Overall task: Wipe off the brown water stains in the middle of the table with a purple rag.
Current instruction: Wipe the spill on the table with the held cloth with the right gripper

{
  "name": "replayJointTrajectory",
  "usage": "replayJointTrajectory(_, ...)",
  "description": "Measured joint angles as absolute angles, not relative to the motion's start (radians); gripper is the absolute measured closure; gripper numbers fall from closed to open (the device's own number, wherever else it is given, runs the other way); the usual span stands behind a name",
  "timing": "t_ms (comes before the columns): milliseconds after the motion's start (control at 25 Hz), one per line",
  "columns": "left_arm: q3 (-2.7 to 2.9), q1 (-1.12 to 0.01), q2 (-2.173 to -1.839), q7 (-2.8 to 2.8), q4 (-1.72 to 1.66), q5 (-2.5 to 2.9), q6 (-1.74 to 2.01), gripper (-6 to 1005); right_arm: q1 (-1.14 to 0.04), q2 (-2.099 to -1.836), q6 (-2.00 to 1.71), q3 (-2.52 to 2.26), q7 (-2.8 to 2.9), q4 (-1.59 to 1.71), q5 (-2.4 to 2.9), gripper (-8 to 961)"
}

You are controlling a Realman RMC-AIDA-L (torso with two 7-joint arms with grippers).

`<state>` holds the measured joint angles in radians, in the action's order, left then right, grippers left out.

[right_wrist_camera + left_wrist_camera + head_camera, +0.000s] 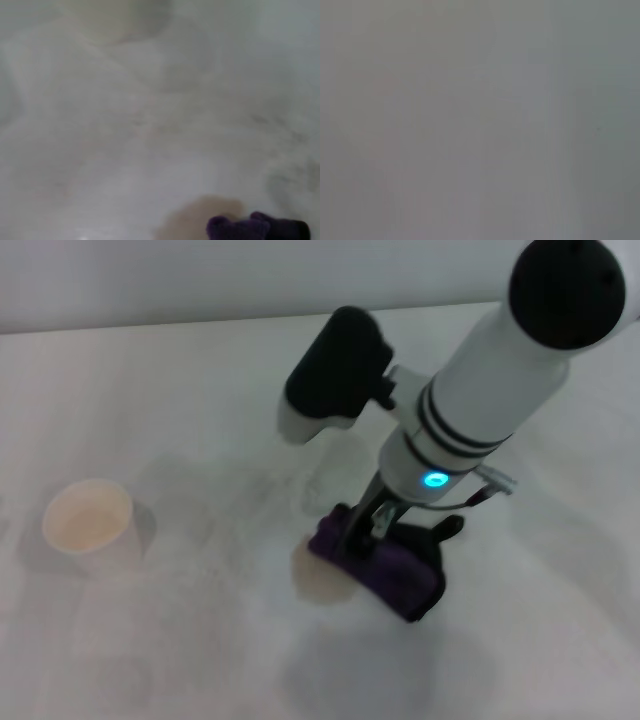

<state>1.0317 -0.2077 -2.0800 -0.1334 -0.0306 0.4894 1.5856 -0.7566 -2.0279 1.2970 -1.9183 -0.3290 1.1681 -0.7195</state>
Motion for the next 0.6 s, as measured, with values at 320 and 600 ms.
replayJointTrajectory(320,1.033,-0.2,-2.08,-0.133,-0.023,0.491,1.601,111,-0.798,-2.028,1.258,-2.113,-0.338,1.201,-0.864,879)
replayJointTrajectory(600,1.057,-0.191,-2.083,-0.133,-0.021,0.491,1.612,111,-0.817,-2.028,1.231,-2.161,-0.351,1.197,-0.895,879)
